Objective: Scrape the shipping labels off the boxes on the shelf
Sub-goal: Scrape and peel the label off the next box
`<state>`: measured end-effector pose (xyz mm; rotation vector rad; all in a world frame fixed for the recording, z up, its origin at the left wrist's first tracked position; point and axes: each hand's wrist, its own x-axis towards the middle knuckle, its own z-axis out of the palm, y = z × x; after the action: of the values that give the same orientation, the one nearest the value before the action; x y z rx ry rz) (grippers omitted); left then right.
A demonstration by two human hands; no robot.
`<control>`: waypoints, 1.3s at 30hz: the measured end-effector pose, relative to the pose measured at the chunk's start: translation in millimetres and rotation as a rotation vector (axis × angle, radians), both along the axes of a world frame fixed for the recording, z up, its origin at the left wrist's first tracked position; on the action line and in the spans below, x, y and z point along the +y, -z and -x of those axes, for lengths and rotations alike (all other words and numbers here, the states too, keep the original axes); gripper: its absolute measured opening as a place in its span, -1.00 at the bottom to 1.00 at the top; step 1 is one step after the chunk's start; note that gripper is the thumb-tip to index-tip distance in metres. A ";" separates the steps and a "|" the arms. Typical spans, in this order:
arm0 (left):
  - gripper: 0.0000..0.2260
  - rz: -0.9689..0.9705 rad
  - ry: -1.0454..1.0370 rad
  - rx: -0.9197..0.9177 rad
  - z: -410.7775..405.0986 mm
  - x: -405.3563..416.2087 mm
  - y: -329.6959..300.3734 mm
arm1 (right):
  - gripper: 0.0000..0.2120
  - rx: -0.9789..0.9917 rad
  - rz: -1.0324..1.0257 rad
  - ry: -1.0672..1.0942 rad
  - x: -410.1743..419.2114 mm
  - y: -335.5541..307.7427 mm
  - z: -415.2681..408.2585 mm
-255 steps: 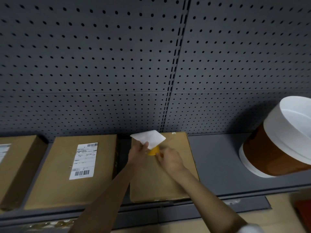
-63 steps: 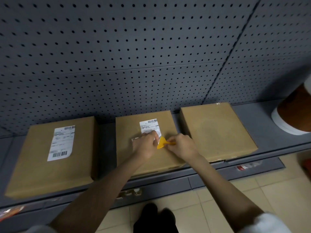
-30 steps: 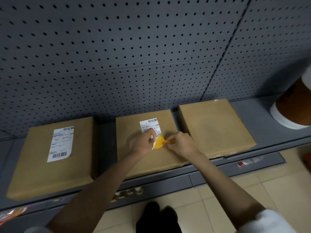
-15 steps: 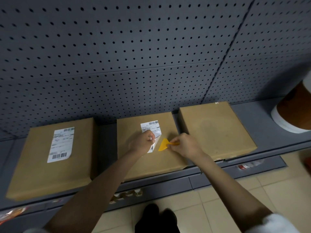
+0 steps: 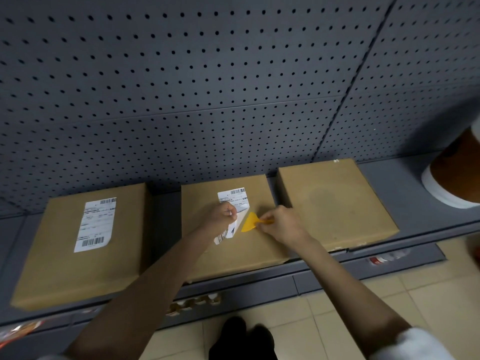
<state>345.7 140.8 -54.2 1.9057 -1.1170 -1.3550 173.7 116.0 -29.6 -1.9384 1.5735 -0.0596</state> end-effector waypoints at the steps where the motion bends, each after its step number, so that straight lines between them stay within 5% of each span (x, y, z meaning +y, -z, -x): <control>1: -0.73 0.001 -0.002 0.007 -0.1 -1.1 0.9 | -0.76 -0.003 0.001 -0.008 1.6 0.8 -4.2; 39: -0.82 -0.096 0.017 0.063 -19.4 -5.6 4.0 | -0.76 -0.037 -0.022 0.024 -0.1 10.4 -11.3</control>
<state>365.1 135.2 -58.2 1.9102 -1.0569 -1.4915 185.1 115.9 -40.0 -1.8919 1.5672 -0.0872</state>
